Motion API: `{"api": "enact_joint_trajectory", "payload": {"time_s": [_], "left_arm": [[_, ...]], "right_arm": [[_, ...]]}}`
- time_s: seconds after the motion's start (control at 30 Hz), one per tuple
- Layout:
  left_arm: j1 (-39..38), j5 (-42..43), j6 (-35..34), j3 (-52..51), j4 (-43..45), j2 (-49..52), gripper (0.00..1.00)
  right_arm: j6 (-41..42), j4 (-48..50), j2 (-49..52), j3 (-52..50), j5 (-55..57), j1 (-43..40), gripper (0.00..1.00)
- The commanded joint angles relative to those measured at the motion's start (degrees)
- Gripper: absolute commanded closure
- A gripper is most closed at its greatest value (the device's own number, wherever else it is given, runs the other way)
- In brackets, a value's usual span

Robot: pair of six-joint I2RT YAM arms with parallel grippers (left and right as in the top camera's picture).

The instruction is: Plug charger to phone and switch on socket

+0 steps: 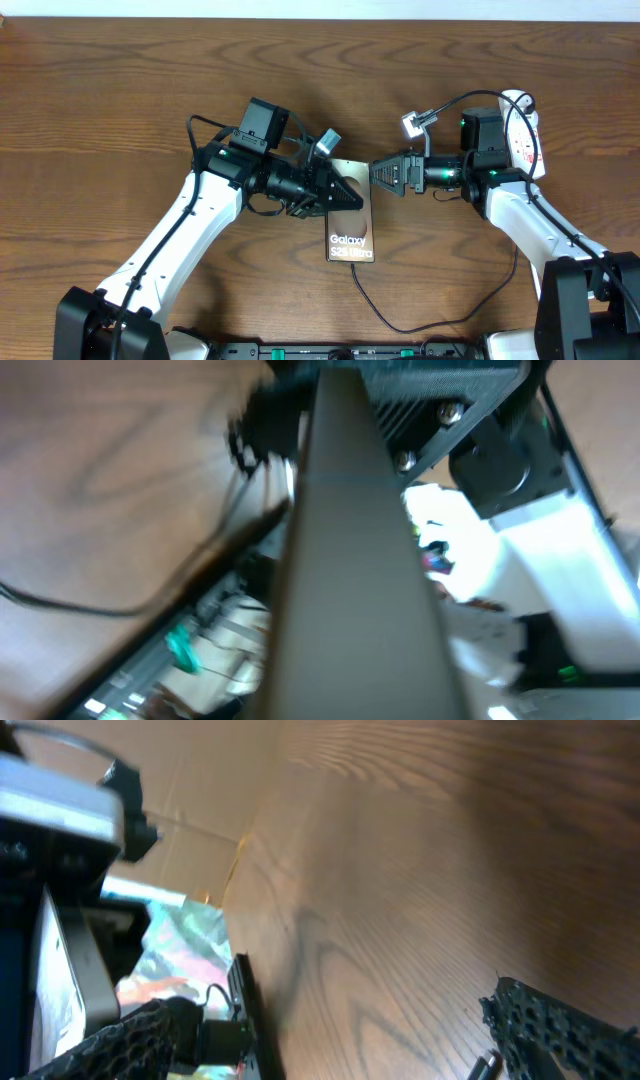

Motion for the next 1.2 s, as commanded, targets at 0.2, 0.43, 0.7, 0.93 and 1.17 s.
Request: {"api": "enact_joint_trajectory", "payload": {"time_s": [0.2,0.43,0.7,0.93,1.17], "left_arm": [[-1.4,3.1,-28.9,0.0,-0.3,-0.2,0.93],[-1.7,7.0,-34.9,0.0,0.3,-0.2,0.93],[-1.7,17.2,-37.6,0.0,0.3,-0.2,0.92],[-1.7,18.5,-53.1,0.0,0.3,-0.2,0.93],[-1.7,18.5,-59.1,0.0,0.3,-0.2,0.93]], "right_arm": [[2.6,-13.2,-0.2,0.4,39.4,0.2,0.01],[2.6,-14.0,-0.2,0.4,46.2,0.3,0.01],[2.6,-13.9,-0.2,0.4,46.2,0.3,0.01],[2.6,-13.7,-0.2,0.4,46.2,0.3,0.01],[2.6,-13.7,-0.2,0.4,46.2,0.3,0.01]]}}
